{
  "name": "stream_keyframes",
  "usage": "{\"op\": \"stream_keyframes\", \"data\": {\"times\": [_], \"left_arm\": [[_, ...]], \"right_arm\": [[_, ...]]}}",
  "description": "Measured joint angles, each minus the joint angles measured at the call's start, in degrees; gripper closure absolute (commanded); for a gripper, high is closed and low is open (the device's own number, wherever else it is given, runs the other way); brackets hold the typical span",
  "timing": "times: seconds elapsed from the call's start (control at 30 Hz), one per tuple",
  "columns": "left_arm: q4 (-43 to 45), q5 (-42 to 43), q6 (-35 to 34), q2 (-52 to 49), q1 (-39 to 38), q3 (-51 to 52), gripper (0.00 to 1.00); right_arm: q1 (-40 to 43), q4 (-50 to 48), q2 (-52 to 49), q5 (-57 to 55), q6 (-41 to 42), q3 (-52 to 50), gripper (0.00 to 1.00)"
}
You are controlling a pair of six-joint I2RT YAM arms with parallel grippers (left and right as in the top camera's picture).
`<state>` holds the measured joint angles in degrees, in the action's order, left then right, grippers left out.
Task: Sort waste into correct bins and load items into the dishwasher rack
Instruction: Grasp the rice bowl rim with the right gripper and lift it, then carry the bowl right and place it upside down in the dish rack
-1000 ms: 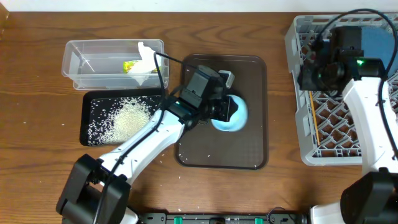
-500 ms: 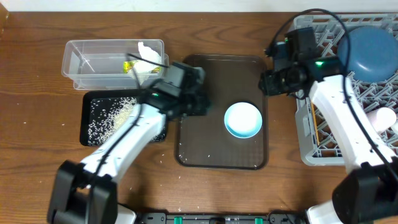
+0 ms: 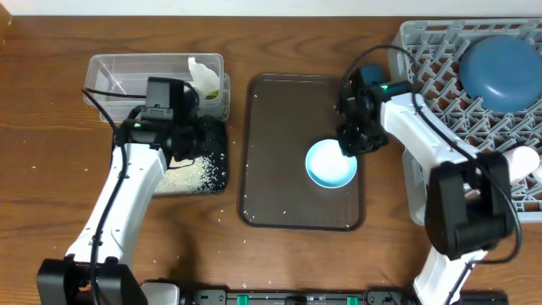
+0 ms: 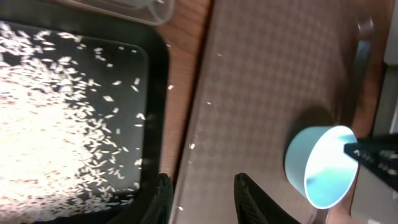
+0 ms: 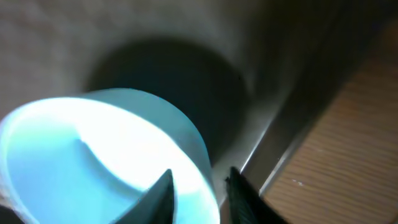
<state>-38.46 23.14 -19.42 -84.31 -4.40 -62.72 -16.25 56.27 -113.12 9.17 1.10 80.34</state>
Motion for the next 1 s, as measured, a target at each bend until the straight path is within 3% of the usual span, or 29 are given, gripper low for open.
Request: {"op": "stream_keyframes", "data": {"times": [0.03,0.43,0.73,1.0], "left_arm": [[0.0,0.0,0.0,0.0,0.2,0.0,0.68],[-0.1,0.0,0.2,0.0,0.3,0.0,0.71],[-0.1,0.0,0.2,0.0,0.3,0.0,0.71],[0.0,0.0,0.2,0.0,0.3,0.0,0.71]], "right_arm": [[0.0,0.0,-1.0,0.0,0.0,0.0,0.99],[3.2,-1.0,0.4,-4.5,0.4,3.8,0.99],[13.4,-20.9,14.2,-29.0,-1.9,10.6,0.99],[16.3,-35.5,11.2,-57.9,-7.0,10.6,0.99]]}}
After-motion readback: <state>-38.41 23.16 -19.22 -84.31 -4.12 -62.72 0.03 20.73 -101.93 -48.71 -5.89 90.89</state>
